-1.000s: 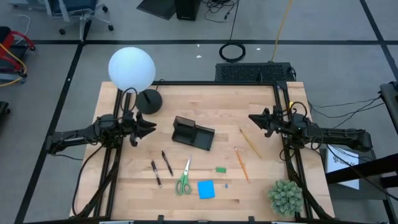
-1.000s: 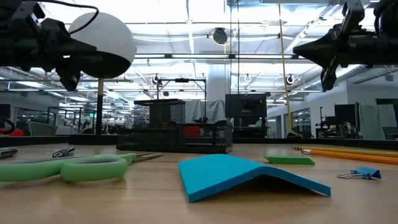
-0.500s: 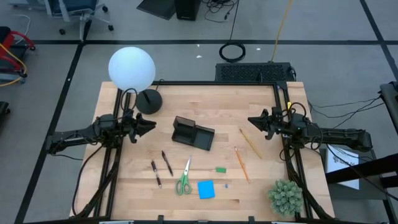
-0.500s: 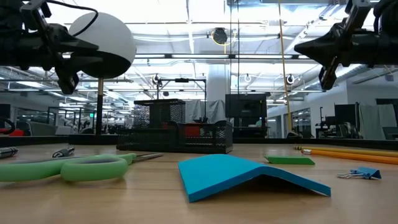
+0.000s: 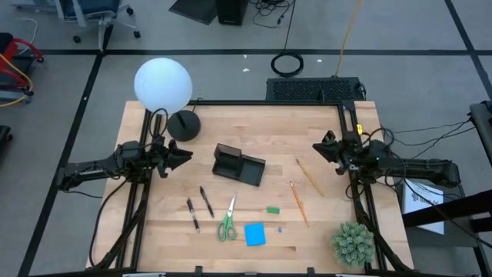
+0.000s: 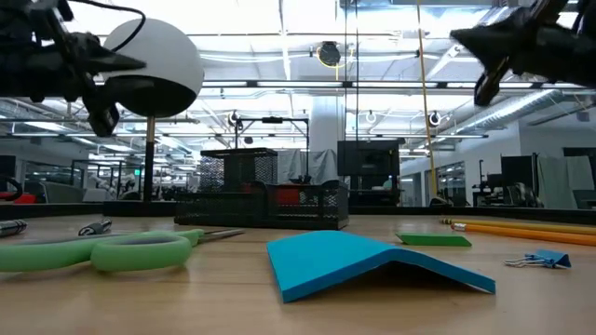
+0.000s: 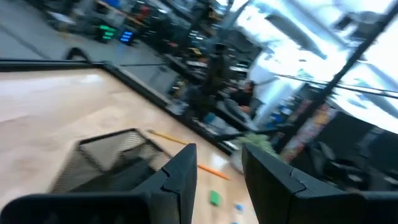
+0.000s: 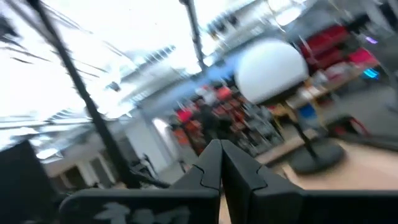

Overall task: Pick and place office supplies into organizer
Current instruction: Put the yellow pencil into the black desk organizer

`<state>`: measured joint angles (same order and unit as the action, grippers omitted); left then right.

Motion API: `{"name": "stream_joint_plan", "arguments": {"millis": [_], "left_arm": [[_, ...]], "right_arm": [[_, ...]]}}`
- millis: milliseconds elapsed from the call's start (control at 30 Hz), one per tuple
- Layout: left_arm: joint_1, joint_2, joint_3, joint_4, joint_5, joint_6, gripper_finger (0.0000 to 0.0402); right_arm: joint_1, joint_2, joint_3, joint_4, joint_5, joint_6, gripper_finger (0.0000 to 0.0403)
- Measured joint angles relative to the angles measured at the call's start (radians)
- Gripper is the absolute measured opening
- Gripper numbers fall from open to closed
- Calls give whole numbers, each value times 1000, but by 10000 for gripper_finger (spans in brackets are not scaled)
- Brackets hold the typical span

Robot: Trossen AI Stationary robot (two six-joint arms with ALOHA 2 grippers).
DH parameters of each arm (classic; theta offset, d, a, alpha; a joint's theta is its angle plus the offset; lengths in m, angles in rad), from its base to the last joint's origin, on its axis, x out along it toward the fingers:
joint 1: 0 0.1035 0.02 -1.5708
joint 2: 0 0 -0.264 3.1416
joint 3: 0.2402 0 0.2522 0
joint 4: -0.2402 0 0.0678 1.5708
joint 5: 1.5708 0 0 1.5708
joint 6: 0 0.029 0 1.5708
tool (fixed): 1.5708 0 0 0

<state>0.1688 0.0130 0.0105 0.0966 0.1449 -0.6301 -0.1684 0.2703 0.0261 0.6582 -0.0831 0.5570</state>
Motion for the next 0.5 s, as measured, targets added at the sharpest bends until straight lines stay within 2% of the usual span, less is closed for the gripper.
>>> {"name": "stream_joint_plan", "arguments": {"millis": [167,500], "left_arm": [[0,0,0,70,85,23,127],[0,0,0,227,91,92,127]], "right_arm": [[0,0,0,83,-22,-28,0],[0,3,0,105,-23,-244,0]]}}
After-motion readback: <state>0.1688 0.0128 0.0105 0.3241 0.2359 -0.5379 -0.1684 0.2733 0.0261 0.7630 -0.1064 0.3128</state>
